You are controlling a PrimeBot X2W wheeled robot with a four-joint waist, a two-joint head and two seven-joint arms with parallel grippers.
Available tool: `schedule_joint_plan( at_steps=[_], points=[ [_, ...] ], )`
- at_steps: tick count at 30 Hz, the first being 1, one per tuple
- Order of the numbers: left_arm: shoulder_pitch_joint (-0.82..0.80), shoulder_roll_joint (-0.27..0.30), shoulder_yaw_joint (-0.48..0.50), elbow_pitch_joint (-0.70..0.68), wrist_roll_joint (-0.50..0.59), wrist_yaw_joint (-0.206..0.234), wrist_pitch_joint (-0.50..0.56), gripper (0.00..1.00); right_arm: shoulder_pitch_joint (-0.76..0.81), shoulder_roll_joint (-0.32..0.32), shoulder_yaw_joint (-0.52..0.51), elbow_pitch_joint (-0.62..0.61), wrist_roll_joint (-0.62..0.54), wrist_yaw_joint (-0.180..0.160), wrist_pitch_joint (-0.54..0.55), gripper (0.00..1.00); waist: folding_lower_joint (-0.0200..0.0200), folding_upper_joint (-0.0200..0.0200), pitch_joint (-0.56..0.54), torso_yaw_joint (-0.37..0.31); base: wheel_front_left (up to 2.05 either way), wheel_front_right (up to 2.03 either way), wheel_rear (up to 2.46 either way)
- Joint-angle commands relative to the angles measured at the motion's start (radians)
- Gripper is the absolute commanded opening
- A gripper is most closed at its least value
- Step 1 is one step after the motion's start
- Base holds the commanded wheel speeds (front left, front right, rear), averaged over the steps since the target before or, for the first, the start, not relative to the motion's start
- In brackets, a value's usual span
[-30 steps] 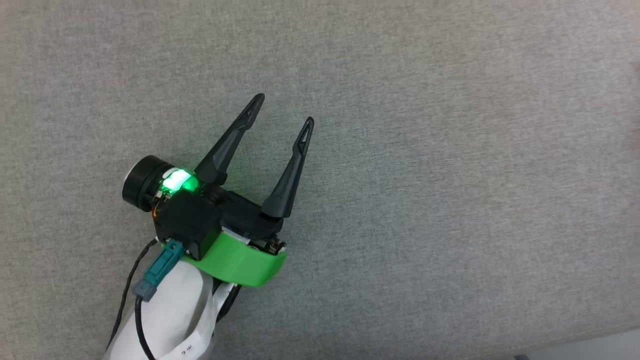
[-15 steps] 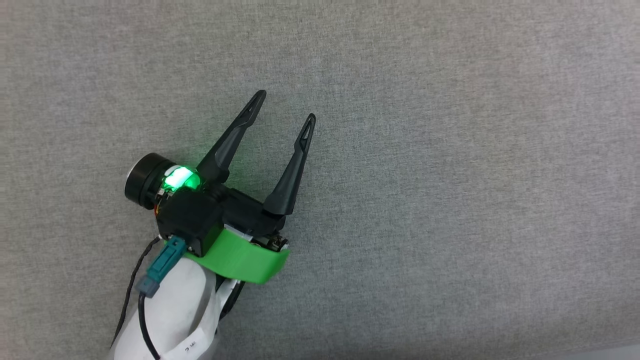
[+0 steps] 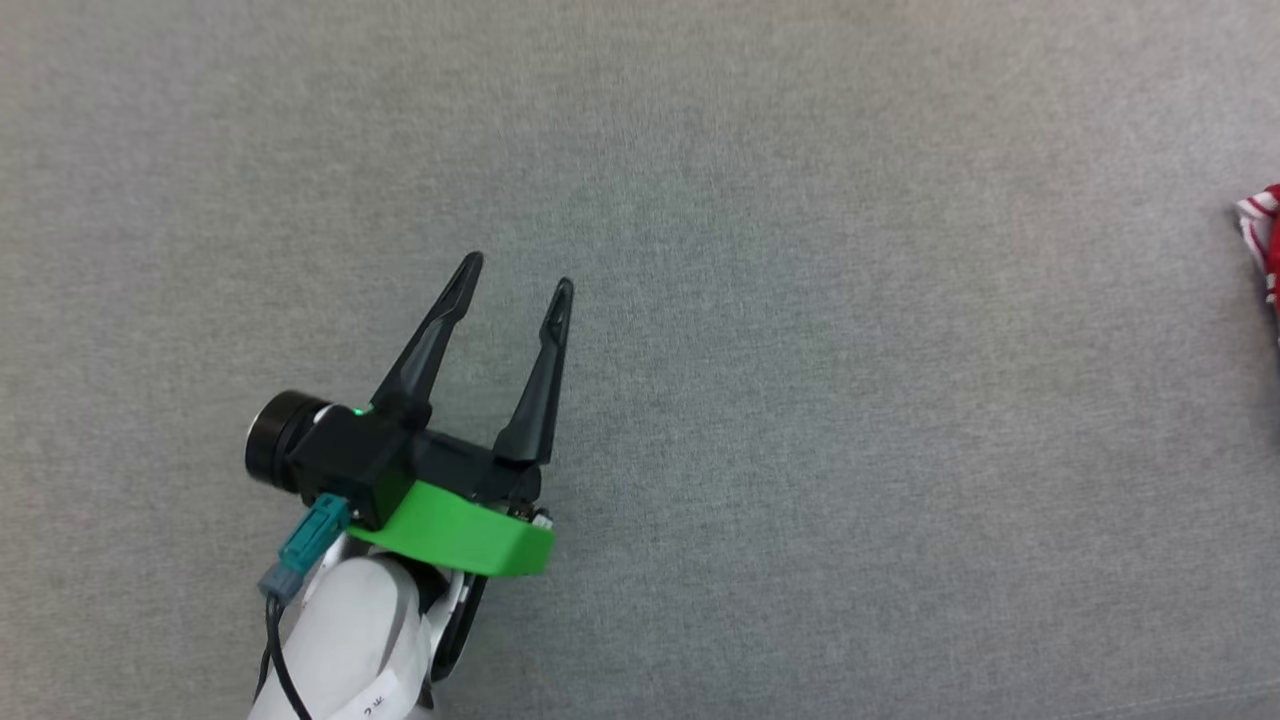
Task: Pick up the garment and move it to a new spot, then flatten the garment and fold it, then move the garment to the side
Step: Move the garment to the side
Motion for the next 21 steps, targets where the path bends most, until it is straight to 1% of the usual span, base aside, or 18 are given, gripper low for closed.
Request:
schedule_joint_plan(
  at_steps=[1, 3, 7, 11, 14, 18, 21],
  points=[
    [0.018, -0.009, 0.015, 0.007, -0.008, -0.002, -0.006, 1.00, 0.028, 0.020, 0.011, -0.041, 0.033, -0.002, 0.001, 1.00, -0.0001, 0.0111, -0.113, 0.019, 0.00, 0.00, 0.00],
    [0.037, -0.015, 0.034, 0.015, -0.007, -0.003, -0.006, 1.00, 0.064, 0.046, 0.026, -0.125, 0.080, -0.002, 0.011, 1.00, -0.0001, 0.0111, -0.140, 0.029, 0.00, 0.00, 0.00],
    [0.074, -0.030, 0.065, 0.036, -0.010, -0.003, -0.006, 1.00, 0.143, 0.117, 0.044, -0.299, 0.162, -0.002, 0.028, 1.00, -0.0001, 0.0111, -0.191, 0.056, 0.00, 0.00, 0.00],
    [0.103, -0.040, 0.087, 0.058, -0.018, -0.003, -0.006, 1.00, 0.245, 0.185, 0.083, -0.462, 0.181, -0.002, 0.033, 1.00, -0.0001, 0.0111, -0.227, 0.084, 0.00, 0.00, 0.00],
    [0.119, -0.045, 0.105, 0.069, -0.007, -0.003, -0.006, 1.00, 0.311, 0.254, 0.104, -0.560, 0.194, -0.002, 0.020, 1.00, -0.0001, 0.0111, -0.246, 0.104, 0.00, 0.00, 0.00],
    [0.140, -0.056, 0.130, 0.090, -0.002, -0.003, -0.006, 1.00, 0.383, 0.344, 0.128, -0.636, 0.192, -0.002, -0.024, 1.00, -0.0001, 0.0111, -0.268, 0.126, 0.00, 0.00, 0.00],
    [0.153, -0.062, 0.142, 0.108, 0.009, -0.003, -0.006, 1.00, 0.436, 0.411, 0.142, -0.644, 0.176, -0.002, -0.073, 1.00, -0.0001, 0.0111, -0.282, 0.144, 0.00, 0.00, 0.00]
  ],
)
